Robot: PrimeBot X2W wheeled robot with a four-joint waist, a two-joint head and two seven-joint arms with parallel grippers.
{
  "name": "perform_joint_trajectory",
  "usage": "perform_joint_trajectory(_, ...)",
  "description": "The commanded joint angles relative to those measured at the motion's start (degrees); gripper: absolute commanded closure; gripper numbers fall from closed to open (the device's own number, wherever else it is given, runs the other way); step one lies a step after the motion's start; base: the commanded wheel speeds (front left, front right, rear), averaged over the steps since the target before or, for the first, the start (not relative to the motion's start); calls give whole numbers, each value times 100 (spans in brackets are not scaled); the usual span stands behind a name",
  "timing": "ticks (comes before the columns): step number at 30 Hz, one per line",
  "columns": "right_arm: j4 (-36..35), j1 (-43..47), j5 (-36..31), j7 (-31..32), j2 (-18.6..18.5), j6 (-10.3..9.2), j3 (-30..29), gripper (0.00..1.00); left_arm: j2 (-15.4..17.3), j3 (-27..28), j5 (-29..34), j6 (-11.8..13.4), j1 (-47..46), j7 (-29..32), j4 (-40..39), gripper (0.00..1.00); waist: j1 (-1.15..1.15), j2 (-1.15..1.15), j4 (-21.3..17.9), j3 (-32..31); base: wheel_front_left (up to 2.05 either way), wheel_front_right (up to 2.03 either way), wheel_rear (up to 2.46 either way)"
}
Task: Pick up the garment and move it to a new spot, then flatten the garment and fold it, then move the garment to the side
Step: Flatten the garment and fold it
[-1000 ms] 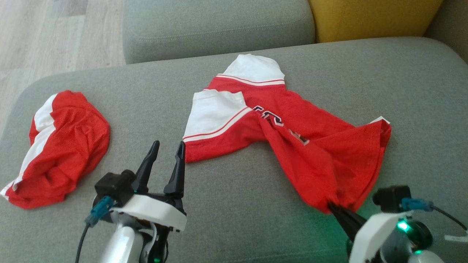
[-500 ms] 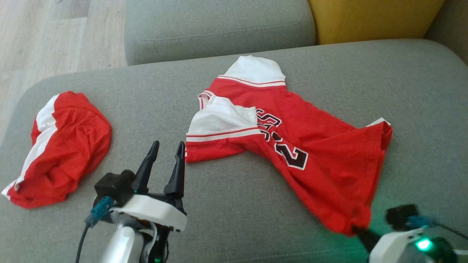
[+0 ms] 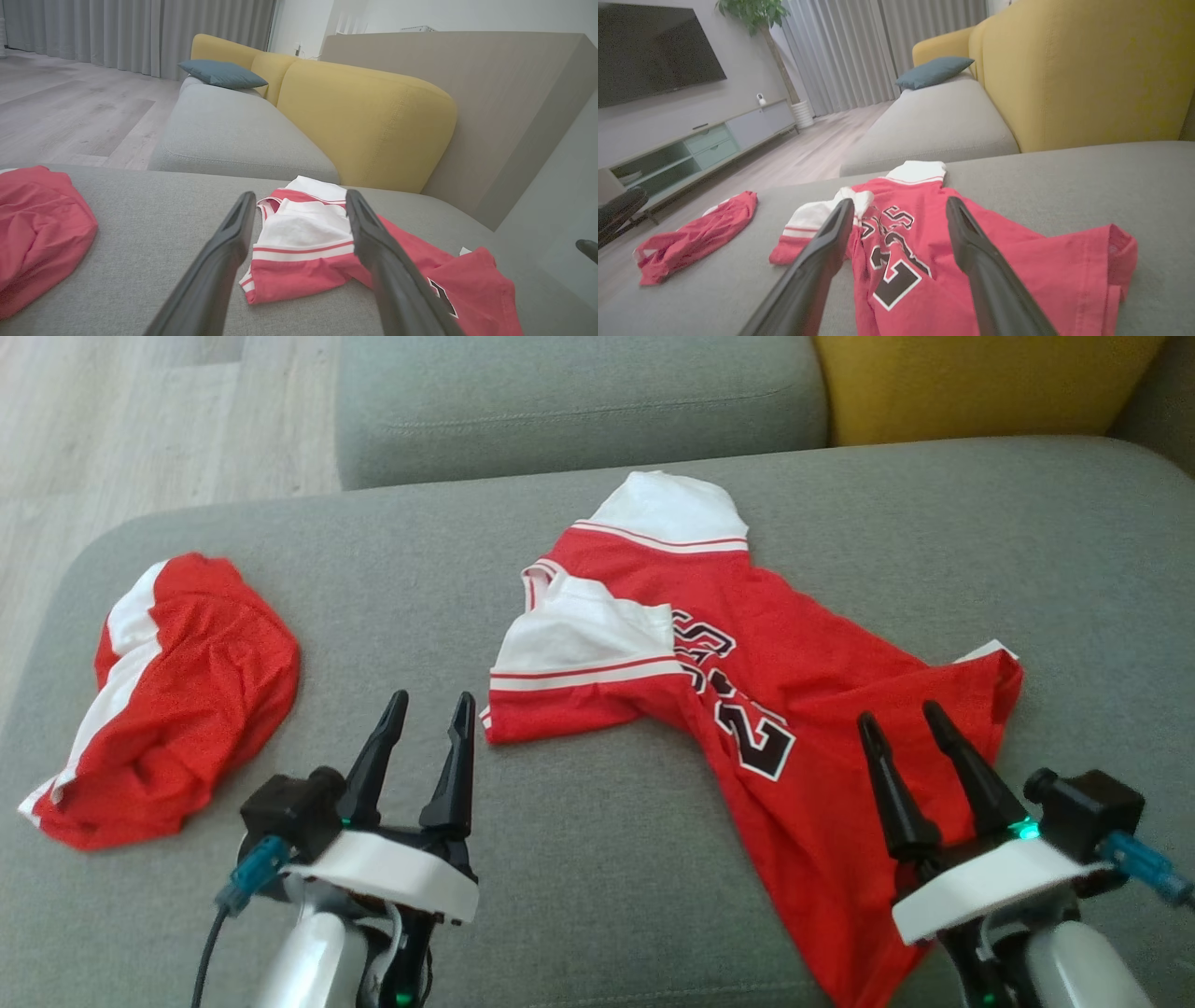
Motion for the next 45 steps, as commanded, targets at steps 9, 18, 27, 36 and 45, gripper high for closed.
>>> perform_joint_trajectory(9,326,-450,-586,-706,406,21,-25,0,40,95,3,0,-185,-70,-293,0,0,0,391,250,0,0,0)
perform_joint_trajectory(18,634,-1344,-564,-402,297,21,88,0,40,-74,-5,-64,-389,-70,-227,0,0,0,946,682,0,0,0)
perform_joint_trajectory(27,1764,-2396,-166,259,-27,21,362,0,40,-301,-114,-65,-553,-70,-165,0,0,0,1526,982,0,0,0)
perform_joint_trajectory(36,2944,-3233,-371,300,-440,21,932,0,40,-429,-196,-48,-646,-70,-147,0,0,0,1873,1197,0,0,0)
perform_joint_trajectory(45,3818,-3910,-407,111,-684,21,1487,0,40,-528,-280,-7,-746,-70,-157,0,0,0,1995,1379,0,0,0)
